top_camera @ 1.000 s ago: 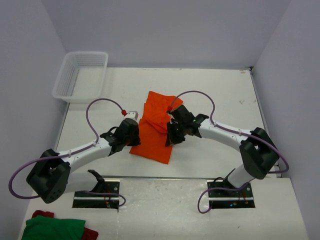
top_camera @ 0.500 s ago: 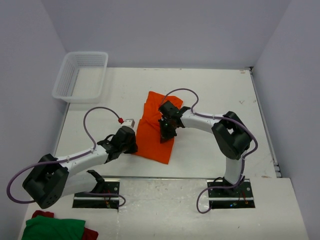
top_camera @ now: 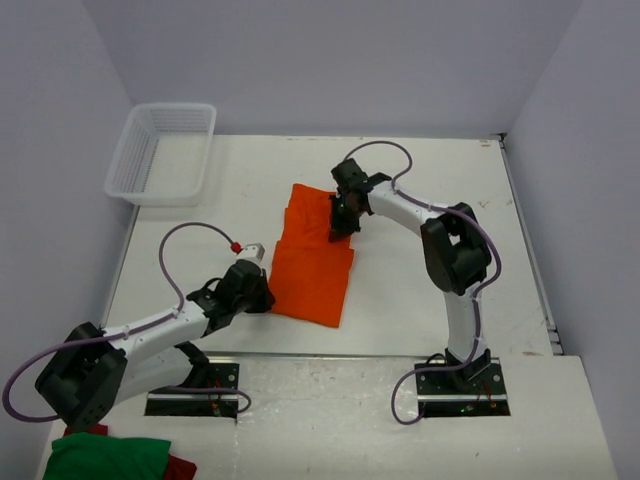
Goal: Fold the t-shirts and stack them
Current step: Grab one side of the 2/3 rectangular tshirt with both arms, then fold the long partially folded tshirt into a neat square
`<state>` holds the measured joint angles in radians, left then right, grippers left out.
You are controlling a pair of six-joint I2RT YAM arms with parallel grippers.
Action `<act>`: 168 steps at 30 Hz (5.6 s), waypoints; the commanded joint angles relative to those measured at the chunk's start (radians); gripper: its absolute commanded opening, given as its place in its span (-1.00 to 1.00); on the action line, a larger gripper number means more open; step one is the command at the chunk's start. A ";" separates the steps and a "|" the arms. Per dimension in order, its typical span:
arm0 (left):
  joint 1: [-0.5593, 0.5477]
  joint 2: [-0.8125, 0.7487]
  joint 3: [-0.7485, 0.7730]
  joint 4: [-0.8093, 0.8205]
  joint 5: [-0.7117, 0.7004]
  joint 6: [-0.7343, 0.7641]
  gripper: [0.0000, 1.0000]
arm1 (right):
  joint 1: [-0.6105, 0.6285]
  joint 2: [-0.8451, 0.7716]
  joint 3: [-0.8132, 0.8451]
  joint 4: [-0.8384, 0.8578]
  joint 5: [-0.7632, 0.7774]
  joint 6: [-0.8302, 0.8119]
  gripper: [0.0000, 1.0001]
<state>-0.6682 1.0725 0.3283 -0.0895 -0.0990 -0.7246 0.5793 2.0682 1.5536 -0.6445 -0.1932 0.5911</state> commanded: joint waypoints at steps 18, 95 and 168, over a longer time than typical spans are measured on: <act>-0.048 -0.037 -0.037 -0.029 0.010 -0.062 -1.00 | -0.044 -0.522 -0.390 0.146 0.008 -0.097 0.05; -0.375 -0.006 0.167 -0.438 -0.277 -0.397 0.31 | 0.157 -0.812 -1.241 0.766 -0.065 0.314 -1.00; -0.035 0.255 0.813 -0.613 -0.438 0.053 -1.00 | 0.100 -0.518 -0.173 0.063 0.087 -0.082 -1.00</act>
<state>-0.7700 1.2648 1.1423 -0.8135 -0.6090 -0.8135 0.7078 1.5036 1.2987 -0.5411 -0.0669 0.5762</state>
